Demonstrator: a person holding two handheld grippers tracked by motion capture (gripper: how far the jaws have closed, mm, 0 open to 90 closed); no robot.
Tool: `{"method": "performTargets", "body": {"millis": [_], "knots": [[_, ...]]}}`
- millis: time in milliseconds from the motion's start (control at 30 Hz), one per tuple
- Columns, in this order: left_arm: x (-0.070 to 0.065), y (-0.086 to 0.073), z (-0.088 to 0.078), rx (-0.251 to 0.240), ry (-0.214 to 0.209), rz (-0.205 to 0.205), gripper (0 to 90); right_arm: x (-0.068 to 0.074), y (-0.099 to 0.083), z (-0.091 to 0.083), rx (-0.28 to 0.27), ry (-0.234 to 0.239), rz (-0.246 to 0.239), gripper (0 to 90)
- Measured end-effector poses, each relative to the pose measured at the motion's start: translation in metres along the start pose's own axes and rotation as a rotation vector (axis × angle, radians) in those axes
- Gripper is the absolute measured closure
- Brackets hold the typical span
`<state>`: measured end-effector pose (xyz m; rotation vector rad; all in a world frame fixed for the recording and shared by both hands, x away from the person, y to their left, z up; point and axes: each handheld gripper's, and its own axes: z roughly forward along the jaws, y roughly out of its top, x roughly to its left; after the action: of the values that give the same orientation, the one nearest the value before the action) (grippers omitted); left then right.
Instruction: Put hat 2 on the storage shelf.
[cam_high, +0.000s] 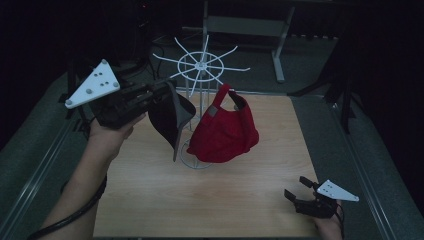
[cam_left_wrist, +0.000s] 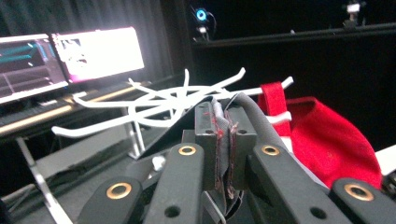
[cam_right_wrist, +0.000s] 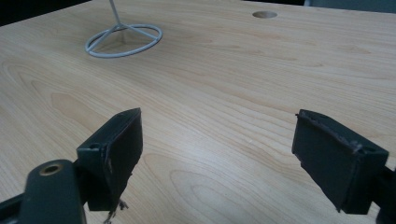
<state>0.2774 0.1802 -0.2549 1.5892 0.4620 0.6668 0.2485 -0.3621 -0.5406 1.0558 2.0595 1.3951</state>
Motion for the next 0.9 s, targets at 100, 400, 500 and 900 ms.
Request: {"method": "performTargets", "body": {"millis": [100, 400, 500, 900], "knots": [[-0.001, -0.009, 0.000, 0.020, -0.007, -0.002, 86.7, 0.000, 0.000, -0.001, -0.002, -0.001, 0.000, 16.2], [0.004, -0.033, -0.001, 0.039, -0.027, -0.055, 86.2, 0.000, 0.000, 0.000, -0.001, 0.000, 0.001, 16.2], [0.005, -0.036, -0.003, 0.033, -0.018, -0.062, 84.6, 0.000, 0.000, 0.000, -0.002, -0.001, 0.001, 16.2], [0.003, -0.048, -0.006, 0.053, -0.038, -0.070, 67.2, 0.000, 0.000, 0.002, -0.003, 0.002, -0.001, 16.2]]}}
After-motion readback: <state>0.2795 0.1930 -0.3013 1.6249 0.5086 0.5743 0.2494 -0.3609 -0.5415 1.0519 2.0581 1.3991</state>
